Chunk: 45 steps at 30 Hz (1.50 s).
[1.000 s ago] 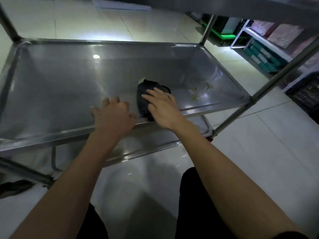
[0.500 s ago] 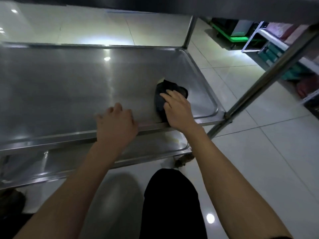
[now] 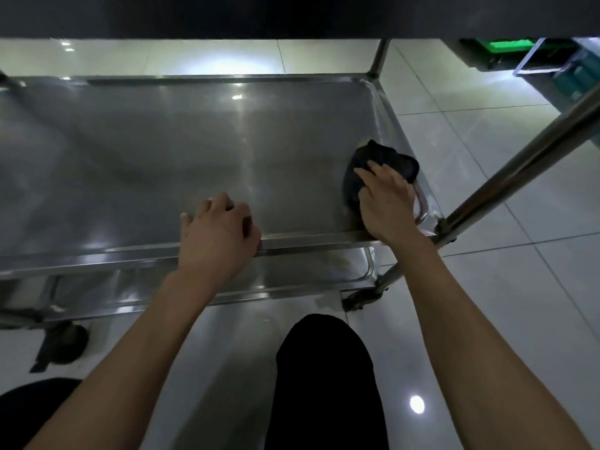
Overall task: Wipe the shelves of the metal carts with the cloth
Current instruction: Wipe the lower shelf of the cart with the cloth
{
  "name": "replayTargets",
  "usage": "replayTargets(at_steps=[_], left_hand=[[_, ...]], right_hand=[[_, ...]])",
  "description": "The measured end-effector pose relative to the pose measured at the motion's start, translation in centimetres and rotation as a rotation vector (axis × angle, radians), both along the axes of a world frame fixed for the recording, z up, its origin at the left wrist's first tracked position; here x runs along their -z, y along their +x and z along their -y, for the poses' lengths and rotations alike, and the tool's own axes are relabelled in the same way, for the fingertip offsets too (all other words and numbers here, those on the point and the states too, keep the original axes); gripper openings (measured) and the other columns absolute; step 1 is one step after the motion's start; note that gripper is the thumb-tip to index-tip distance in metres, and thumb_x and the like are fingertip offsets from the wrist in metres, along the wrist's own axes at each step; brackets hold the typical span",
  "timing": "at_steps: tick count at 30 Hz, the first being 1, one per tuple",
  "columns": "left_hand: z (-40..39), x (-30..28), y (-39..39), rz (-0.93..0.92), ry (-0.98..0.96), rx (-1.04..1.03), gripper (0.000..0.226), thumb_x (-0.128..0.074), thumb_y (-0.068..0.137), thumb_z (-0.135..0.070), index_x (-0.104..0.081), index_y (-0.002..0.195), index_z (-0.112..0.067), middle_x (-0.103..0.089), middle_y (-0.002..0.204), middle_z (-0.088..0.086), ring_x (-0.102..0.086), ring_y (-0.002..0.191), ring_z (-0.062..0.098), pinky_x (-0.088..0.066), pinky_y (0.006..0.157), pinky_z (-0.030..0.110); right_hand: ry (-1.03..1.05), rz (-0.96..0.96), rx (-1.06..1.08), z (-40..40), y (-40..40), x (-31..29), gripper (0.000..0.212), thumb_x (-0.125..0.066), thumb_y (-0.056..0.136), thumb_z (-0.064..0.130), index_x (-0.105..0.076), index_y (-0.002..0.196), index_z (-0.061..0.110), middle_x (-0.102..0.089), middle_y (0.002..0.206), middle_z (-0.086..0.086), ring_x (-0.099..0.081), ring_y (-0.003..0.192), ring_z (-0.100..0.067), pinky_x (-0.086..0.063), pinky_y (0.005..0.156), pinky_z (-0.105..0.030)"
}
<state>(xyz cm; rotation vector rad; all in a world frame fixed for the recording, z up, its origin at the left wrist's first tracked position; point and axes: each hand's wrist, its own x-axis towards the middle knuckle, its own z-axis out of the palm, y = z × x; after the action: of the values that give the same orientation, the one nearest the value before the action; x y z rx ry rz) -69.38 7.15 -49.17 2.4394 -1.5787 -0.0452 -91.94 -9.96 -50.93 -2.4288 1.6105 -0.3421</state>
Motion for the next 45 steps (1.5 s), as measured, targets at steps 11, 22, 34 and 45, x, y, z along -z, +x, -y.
replayTargets(at_steps=[11, 22, 34, 45], left_hand=[[-1.9, -0.2, 6.5, -0.028, -0.070, 0.056, 0.033, -0.055, 0.092, -0.038, -0.069, 0.120, -0.026, -0.063, 0.128, 0.001, -0.057, 0.118, 0.029, -0.043, 0.097, 0.052], [-3.7, 1.2, 11.1, -0.032, -0.027, 0.026, 0.032, -0.048, 0.096, -0.047, -0.067, 0.105, -0.023, -0.059, 0.114, 0.000, -0.056, 0.111, 0.026, -0.043, 0.099, 0.057], [-1.4, -0.3, 8.2, -0.017, 0.077, -0.041, 0.035, -0.049, 0.093, -0.045, -0.061, 0.107, -0.015, -0.056, 0.121, 0.009, -0.051, 0.120, 0.034, -0.036, 0.103, 0.065], [7.4, -0.8, -3.6, -0.042, 0.115, 0.278, 0.033, -0.048, 0.095, -0.037, -0.068, 0.116, -0.020, -0.058, 0.123, 0.007, -0.052, 0.117, 0.033, -0.046, 0.096, 0.056]], right_hand=[[0.111, 0.076, -0.289, -3.5, 14.0, -0.2, 0.049, -0.031, 0.102, 0.026, -0.041, 0.149, 0.033, -0.026, 0.163, 0.007, -0.017, 0.150, -0.019, -0.013, 0.121, -0.045], [0.161, 0.061, -0.440, -6.8, 25.6, -0.2, 0.052, -0.031, 0.098, 0.025, -0.043, 0.148, 0.032, -0.026, 0.163, 0.004, -0.016, 0.150, -0.022, -0.013, 0.121, -0.049], [0.099, 0.121, -0.305, -3.8, 19.8, -0.4, 0.047, -0.037, 0.102, 0.022, -0.045, 0.148, 0.027, -0.031, 0.161, 0.002, -0.020, 0.150, -0.020, -0.015, 0.122, -0.036], [0.034, 0.012, -0.080, 2.7, 3.3, -0.7, 0.047, -0.030, 0.105, 0.020, -0.039, 0.151, 0.017, -0.029, 0.162, -0.006, -0.022, 0.150, -0.023, -0.017, 0.122, -0.039]])
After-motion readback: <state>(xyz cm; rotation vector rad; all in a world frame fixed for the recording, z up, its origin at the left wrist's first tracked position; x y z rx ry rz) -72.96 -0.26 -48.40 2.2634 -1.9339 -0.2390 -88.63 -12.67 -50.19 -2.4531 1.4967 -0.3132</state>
